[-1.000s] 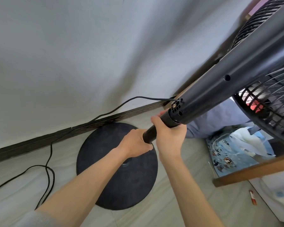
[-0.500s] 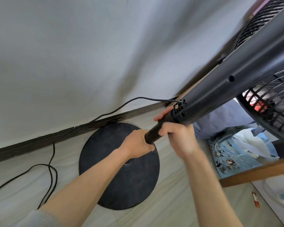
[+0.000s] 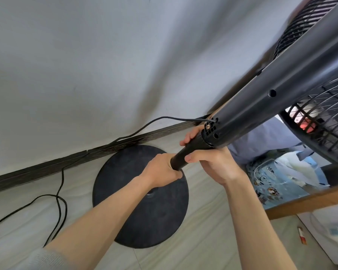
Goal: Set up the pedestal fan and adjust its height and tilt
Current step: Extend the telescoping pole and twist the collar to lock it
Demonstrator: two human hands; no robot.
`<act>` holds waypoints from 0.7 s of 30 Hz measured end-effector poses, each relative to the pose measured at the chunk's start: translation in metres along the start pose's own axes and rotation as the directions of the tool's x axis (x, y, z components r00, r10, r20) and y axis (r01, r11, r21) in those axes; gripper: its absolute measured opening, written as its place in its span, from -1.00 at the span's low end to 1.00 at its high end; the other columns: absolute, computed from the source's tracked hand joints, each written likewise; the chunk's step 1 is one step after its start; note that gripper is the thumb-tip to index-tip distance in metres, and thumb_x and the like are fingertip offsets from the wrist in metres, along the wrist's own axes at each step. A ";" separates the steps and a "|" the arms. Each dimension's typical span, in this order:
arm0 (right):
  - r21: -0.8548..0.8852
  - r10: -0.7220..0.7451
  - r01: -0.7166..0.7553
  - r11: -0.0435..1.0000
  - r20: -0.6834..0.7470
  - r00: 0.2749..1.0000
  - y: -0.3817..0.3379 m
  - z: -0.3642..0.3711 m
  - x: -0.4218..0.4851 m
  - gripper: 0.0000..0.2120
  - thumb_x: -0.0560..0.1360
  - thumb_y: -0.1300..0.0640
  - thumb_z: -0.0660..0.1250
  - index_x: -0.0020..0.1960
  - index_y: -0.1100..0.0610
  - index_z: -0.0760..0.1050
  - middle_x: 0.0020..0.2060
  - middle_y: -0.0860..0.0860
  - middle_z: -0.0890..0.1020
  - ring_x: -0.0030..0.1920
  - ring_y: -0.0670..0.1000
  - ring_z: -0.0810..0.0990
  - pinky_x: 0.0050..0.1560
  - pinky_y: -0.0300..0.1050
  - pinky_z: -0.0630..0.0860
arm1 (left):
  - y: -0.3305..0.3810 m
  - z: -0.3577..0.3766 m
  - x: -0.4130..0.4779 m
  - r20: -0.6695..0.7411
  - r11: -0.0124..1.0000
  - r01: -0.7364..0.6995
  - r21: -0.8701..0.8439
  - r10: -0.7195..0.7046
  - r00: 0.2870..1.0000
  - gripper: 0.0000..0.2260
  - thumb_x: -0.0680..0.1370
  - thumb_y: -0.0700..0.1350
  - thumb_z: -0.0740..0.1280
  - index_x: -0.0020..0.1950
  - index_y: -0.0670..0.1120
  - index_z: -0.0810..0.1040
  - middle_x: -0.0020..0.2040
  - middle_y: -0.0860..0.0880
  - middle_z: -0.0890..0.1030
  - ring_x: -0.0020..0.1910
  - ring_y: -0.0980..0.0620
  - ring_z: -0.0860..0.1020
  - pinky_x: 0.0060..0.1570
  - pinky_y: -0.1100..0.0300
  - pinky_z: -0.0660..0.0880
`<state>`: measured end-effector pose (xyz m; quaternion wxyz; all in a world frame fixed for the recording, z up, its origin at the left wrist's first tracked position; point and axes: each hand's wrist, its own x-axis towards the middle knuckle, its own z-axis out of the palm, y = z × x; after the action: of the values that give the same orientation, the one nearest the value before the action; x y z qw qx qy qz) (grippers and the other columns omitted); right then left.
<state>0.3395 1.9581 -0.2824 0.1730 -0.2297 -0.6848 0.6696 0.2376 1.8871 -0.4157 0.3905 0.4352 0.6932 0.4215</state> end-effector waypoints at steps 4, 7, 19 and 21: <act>-0.061 -0.072 0.049 0.997 -0.465 0.882 0.017 0.027 -0.004 -0.73 0.28 0.36 0.51 -0.11 0.10 0.59 -0.19 -0.06 0.67 -0.10 -0.05 0.65 -0.06 -0.21 0.56 | 0.001 0.000 0.001 0.000 1.000 -0.012 -0.003 0.012 1.000 -0.86 0.27 0.02 0.39 -0.34 0.26 0.47 -0.40 0.10 0.56 -0.40 0.05 0.54 -0.32 0.03 0.50; -0.089 -0.096 0.046 0.995 -0.712 0.695 0.031 0.055 -0.005 -0.54 0.39 0.16 0.60 0.22 0.13 0.52 0.04 -0.06 0.71 0.08 -0.07 0.68 0.13 -0.12 0.60 | -0.001 0.001 0.002 0.003 0.999 -0.044 -0.029 0.044 0.999 -0.83 0.34 0.05 0.41 -0.37 0.27 0.46 -0.44 0.16 0.55 -0.46 0.15 0.48 -0.36 0.17 0.41; -0.313 -0.234 -0.022 0.949 -0.752 0.616 0.024 0.045 -0.025 -0.51 0.27 -0.14 0.63 0.07 -0.06 0.50 -0.01 -0.14 0.67 0.06 -0.12 0.64 0.13 -0.12 0.59 | -0.001 0.001 0.002 0.014 1.000 -0.007 -0.019 0.007 1.000 -0.83 0.30 0.02 0.42 -0.31 0.30 0.50 -0.39 0.11 0.58 -0.38 0.09 0.56 -0.33 0.15 0.47; -0.338 -0.223 -0.036 0.941 -0.695 0.683 0.018 0.035 -0.030 -0.60 0.34 -0.03 0.64 0.08 -0.02 0.55 -0.01 -0.13 0.71 0.08 -0.09 0.66 0.19 -0.02 0.59 | 0.001 0.001 0.002 0.017 1.000 0.002 -0.024 -0.002 1.000 -0.82 0.28 0.02 0.40 -0.30 0.32 0.49 -0.38 0.09 0.58 -0.37 0.07 0.57 -0.32 0.14 0.49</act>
<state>0.3473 1.9127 -0.2999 0.4233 -0.4645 -0.6717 0.3922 0.2380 1.8895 -0.4151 0.4019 0.4334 0.6852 0.4256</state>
